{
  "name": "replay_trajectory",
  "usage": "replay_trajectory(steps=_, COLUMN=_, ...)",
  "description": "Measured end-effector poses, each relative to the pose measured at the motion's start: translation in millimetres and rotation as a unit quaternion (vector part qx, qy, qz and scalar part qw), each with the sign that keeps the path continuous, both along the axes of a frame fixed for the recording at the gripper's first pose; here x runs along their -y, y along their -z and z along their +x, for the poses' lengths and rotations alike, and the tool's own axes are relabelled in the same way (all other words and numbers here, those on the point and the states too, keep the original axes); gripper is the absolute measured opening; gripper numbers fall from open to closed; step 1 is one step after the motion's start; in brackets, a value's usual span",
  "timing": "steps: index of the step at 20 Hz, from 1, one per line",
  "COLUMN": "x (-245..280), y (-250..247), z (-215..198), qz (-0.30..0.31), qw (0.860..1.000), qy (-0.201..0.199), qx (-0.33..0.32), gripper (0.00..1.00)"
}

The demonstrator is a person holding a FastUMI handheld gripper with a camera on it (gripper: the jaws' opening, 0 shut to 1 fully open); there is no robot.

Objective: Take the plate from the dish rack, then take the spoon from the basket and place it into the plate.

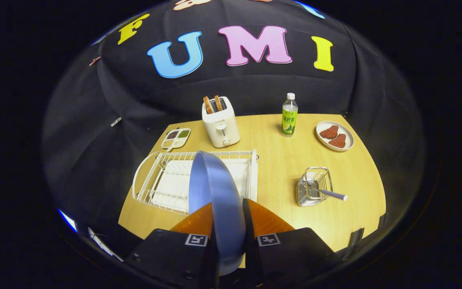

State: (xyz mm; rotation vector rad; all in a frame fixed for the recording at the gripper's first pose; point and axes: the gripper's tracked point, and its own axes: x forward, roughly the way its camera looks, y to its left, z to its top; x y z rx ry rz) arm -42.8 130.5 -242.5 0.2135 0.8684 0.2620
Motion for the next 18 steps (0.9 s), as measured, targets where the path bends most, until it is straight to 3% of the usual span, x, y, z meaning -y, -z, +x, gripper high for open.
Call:
replay_trajectory(steps=8, x=-2, y=81, z=-88, qz=0.064, qw=0.990, qy=0.010, qx=-0.127, gripper=0.30)
replay_trajectory(steps=11, x=-8, y=119, z=-98, qz=0.080, qw=0.984, qy=0.007, qx=-0.158, gripper=0.30)
replay_trajectory(steps=18, x=-24, y=174, z=-98, qz=0.140, qw=0.968, qy=0.049, qx=-0.205, gripper=0.30)
